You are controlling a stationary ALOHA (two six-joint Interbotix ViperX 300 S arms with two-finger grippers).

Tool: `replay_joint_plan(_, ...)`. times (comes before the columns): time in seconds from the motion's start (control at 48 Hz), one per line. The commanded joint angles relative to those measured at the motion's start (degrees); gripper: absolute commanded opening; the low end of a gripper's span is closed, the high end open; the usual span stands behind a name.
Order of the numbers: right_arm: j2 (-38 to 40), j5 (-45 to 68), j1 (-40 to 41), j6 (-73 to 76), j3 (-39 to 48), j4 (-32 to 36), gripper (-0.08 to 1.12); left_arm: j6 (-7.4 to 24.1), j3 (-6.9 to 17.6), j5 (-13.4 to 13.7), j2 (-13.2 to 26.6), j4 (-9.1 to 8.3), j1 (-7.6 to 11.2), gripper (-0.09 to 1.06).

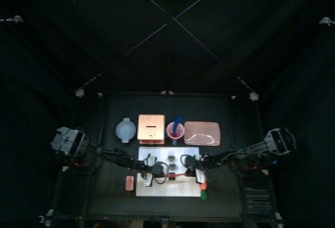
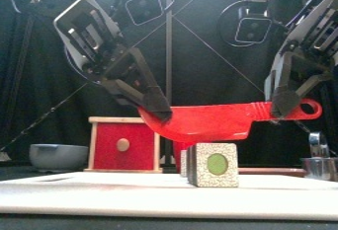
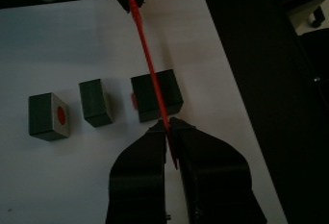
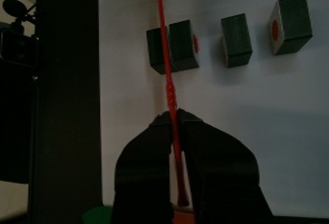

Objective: Place sushi on board then cut the sushi with the knife then place the pieces on the plate
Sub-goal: Cut the sushi into 4 pieces

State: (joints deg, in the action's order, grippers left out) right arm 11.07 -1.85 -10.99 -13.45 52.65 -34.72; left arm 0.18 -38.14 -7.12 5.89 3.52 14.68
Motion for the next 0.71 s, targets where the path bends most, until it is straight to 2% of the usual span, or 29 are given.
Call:
replay_joint_plan(0.021,1.8,0.4,0.4,0.0,-0.8,0.1,0.34,0.2,0.9,-0.2,-1.3,-0.7,0.53,0.43)
replay_joint_plan(0.708,0.7,0.8,0.6,0.1,-0.3,-0.1,0.34,0.2,0.8,-0.2,0.4,-0.7,0.53,0.43)
